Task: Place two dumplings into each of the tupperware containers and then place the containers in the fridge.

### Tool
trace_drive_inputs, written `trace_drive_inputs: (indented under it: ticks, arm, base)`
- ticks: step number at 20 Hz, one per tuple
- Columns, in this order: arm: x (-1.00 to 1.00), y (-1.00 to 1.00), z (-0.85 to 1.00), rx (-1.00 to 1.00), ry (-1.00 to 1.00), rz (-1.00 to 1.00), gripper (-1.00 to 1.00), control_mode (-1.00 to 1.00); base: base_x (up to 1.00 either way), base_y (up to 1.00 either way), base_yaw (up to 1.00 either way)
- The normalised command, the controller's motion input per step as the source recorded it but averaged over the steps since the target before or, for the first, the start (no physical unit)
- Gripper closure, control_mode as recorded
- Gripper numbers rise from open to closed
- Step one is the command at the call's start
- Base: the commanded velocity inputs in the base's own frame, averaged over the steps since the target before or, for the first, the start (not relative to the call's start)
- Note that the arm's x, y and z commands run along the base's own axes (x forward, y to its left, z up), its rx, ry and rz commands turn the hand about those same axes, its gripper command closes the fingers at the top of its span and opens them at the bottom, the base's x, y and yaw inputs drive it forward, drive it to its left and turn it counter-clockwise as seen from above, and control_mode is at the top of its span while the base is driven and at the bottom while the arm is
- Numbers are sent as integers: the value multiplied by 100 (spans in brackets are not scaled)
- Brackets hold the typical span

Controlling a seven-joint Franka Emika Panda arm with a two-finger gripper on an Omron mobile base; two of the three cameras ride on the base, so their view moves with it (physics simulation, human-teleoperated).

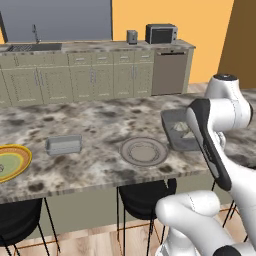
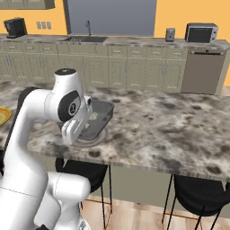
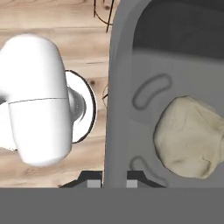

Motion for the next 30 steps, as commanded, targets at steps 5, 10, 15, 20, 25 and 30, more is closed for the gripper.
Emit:
trace_drive_inputs:
  ticks: [5, 10, 15, 20, 25, 30]
  arm:
    - [-23, 5, 28, 0, -1, 9, 100, -100]
    - [-16, 0, 26, 0, 0, 7, 100, -100]
    - [-14, 0, 9, 0, 0, 1, 100, 100]
    - [0, 0, 0, 0, 0, 0, 100, 100]
    - [0, 0, 0, 0, 0, 0, 100, 100]
    - [0, 0, 0, 0, 0, 0, 100, 100]
  base:
    - [0, 0, 0]
    - [0, 0, 0]
    - [-41, -4, 1]
    - [-93, -30, 8]
    - [-32, 7, 88]
    - [-16, 0, 100]
